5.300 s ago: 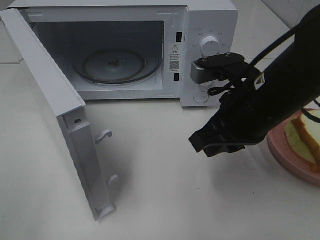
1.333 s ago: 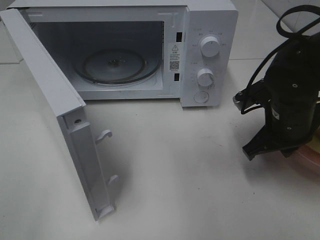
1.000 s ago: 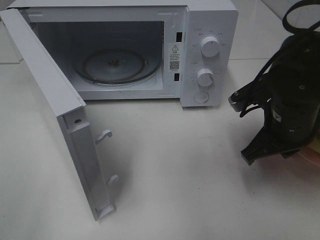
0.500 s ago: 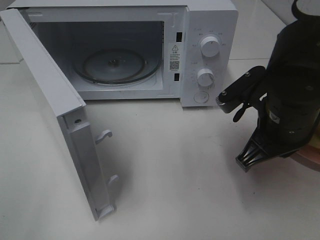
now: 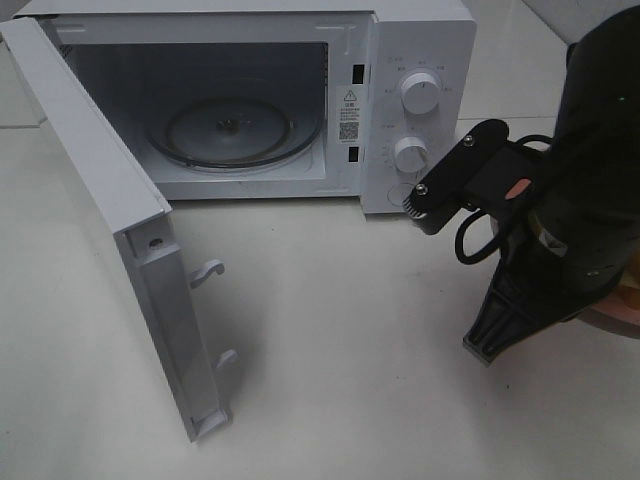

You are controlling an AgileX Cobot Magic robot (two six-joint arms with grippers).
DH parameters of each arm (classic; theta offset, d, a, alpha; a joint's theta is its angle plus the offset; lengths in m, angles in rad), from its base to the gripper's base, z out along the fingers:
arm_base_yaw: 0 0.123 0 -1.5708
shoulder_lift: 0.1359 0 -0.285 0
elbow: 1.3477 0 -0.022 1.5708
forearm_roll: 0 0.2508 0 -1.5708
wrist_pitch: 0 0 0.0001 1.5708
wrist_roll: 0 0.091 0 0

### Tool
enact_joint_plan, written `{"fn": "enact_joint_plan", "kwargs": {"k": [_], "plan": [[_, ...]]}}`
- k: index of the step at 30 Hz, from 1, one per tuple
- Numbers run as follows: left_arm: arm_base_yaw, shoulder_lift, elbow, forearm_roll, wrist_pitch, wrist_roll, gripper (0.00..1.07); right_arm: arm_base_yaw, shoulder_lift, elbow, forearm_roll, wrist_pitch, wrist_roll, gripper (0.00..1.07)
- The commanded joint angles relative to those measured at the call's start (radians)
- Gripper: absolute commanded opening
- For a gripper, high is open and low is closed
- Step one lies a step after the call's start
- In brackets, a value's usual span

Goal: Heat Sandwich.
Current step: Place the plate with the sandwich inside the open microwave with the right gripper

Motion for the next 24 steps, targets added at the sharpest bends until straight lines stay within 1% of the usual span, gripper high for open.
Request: {"fn": "enact_joint_plan", "kwargs": {"k": [1,3,7,13,17,21,24], "plan": [[0.004,-0.017,0.003,0.005,-0.014,0.000,0.97,0.036,-0.029,0.007,-0.024,0.035,-0.050,0.00],[0.004,-0.017,0.003,0.005,-0.014,0.000,0.97,0.047,-0.037,0.013,-0.024,0.035,-0.065,0.00],[0.004,-0.017,0.003,0.005,-0.014,0.000,0.97,0.080,-0.080,0.063,-0.023,0.011,-0.136,0.00],[0.004,-0.017,0.003,0.005,-0.014,0.000,0.97,0.081,-0.133,0.106,-0.023,-0.031,-0.216,0.00],[0.004,-0.017,0.003,0.005,-0.014,0.000,0.97,0.081,-0.171,0.133,-0.022,-0.060,-0.306,0.00],[0.004,-0.017,0.003,0.005,-0.014,0.000,0.97,0.081,-0.219,0.167,-0.019,-0.082,-0.451,0.00],[0.004,-0.017,0.003,0.005,-0.014,0.000,0.97,0.081,-0.224,0.168,-0.013,-0.082,-0.489,0.00]]}}
